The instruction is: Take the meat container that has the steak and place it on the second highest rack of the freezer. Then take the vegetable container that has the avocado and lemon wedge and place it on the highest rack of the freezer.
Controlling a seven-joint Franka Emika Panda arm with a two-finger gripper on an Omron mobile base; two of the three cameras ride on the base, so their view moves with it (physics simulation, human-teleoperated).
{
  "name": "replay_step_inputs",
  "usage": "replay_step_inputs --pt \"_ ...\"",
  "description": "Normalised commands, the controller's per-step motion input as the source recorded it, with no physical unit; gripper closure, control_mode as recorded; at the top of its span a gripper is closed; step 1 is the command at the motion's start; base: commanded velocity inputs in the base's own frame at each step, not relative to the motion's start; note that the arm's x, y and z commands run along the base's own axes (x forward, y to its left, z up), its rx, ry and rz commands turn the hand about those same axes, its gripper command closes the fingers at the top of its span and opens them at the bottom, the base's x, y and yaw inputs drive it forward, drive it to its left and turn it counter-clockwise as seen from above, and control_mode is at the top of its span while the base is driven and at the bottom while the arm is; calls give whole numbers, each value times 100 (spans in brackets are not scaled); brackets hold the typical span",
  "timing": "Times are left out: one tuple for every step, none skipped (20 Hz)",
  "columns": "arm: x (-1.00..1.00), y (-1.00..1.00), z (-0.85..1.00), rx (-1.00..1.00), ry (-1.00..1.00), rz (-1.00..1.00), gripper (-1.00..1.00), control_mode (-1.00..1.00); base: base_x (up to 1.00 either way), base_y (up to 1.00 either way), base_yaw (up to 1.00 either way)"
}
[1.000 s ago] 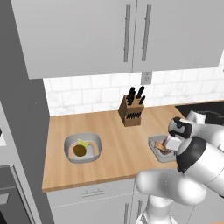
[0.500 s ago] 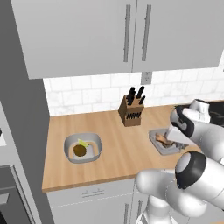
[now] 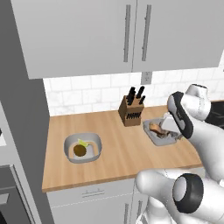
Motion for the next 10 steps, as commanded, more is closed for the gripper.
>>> replay_step_inputs --pt "-39 49 61 2 0 0 100 -100 0 0 0" --pt "-50 49 54 1 0 0 100 -100 0 0 0" --pt "-59 51 51 1 0 0 100 -100 0 0 0" --pt "-64 46 51 2 0 0 100 -100 0 0 0" --pt "-72 47 48 2 0 0 100 -100 0 0 0" --pt "-75 47 46 2 0 0 100 -100 0 0 0" --pt "-80 44 45 2 -1 0 100 -100 0 0 0" --pt "-85 40 46 1 -2 0 100 -100 0 0 0" --pt "-92 36 46 1 -3 0 100 -100 0 0 0" --pt "-94 36 46 0 -3 0 100 -100 0 0 0"
